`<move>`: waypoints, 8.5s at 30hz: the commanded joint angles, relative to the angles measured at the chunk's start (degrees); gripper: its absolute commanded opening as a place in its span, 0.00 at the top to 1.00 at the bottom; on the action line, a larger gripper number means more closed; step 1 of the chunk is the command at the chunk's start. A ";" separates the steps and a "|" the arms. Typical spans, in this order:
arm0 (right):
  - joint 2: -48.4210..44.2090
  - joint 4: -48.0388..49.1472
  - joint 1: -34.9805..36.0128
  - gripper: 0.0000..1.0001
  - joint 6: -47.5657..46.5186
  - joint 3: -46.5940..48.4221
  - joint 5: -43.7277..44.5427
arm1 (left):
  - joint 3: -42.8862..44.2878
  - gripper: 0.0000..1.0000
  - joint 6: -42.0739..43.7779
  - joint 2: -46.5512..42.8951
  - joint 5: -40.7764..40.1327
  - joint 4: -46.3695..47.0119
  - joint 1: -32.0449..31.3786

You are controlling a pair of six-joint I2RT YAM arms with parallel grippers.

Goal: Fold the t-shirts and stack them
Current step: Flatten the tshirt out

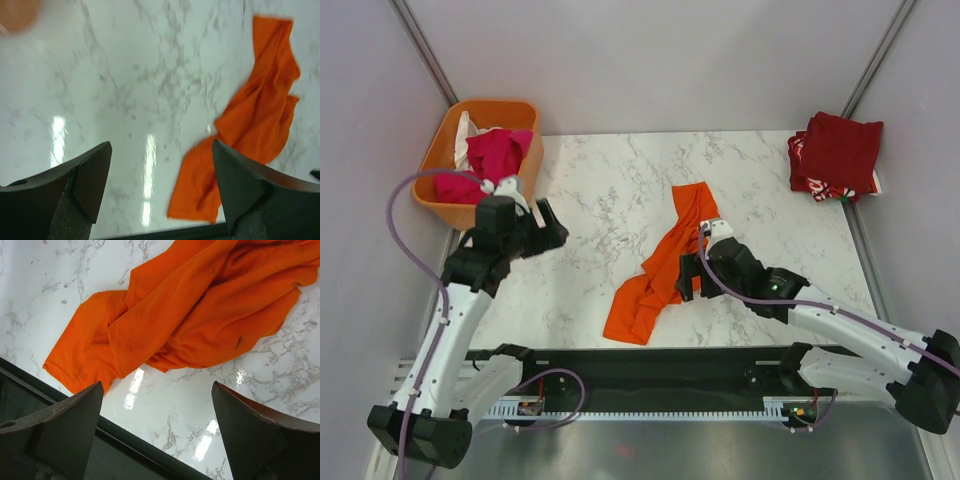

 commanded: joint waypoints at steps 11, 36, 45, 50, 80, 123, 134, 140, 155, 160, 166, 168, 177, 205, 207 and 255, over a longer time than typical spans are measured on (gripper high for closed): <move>-7.24 -5.87 -0.19 0.02 2.67 0.15 10.11 | -28.13 0.15 -29.02 -1.45 9.01 0.40 -19.55; -10.16 -11.05 -0.19 0.02 3.29 1.02 12.84 | -35.17 0.98 -34.40 15.35 4.97 18.34 -32.57; 3.45 -8.43 -2.03 0.02 -0.93 16.82 15.13 | -32.71 0.98 -30.79 7.98 1.37 12.01 -32.39; 22.40 -6.23 -10.36 0.02 -1.81 31.75 11.80 | -31.83 0.98 -27.63 4.46 2.25 9.65 -32.39; 65.43 -10.79 -14.17 0.73 -5.59 52.18 5.72 | -36.22 0.98 -24.28 1.55 1.54 10.69 -32.39; -1.86 -20.89 -26.56 1.00 -9.02 41.17 18.88 | 4.27 0.98 -2.50 -8.64 -20.95 -15.58 -31.16; -16.71 -23.20 -26.56 1.00 -11.56 53.15 15.49 | 38.47 0.98 10.69 -8.12 -24.75 -16.64 -31.25; -30.34 -14.58 -26.56 1.00 -12.89 46.31 7.84 | 46.82 0.98 15.44 -9.61 -12.83 -15.85 -31.25; -38.74 -6.39 -26.65 1.00 -12.80 40.92 -1.15 | 51.49 0.98 23.97 -11.11 10.78 -4.34 -15.87; -23.28 -13.84 -25.95 1.00 -12.54 46.45 18.75 | 52.89 0.98 27.56 -0.06 4.72 -2.67 -15.95; 4.06 -19.40 -26.03 1.00 -6.85 50.16 29.53 | 58.95 0.98 32.32 27.22 -4.09 -2.66 -10.79; 13.28 -19.06 -31.72 0.96 -3.59 47.53 27.27 | 62.01 0.97 31.09 35.78 -4.08 -2.93 -5.44; 18.87 -12.56 -40.01 0.02 -0.49 33.11 16.71 | 57.97 0.00 15.70 58.09 -1.97 -12.44 -1.28; 10.76 -4.02 -40.01 0.02 -5.41 10.61 -4.12 | 2.27 0.09 -3.54 35.64 13.15 12.45 -15.51; 10.76 -4.11 -39.92 0.02 -6.29 9.38 -3.77 | 3.59 0.09 -3.90 39.41 12.53 12.80 -15.60; -1.28 -4.72 -40.01 0.02 -0.05 1.72 8.71 | -20.29 0.06 -22.78 8.50 3.48 -4.86 -22.95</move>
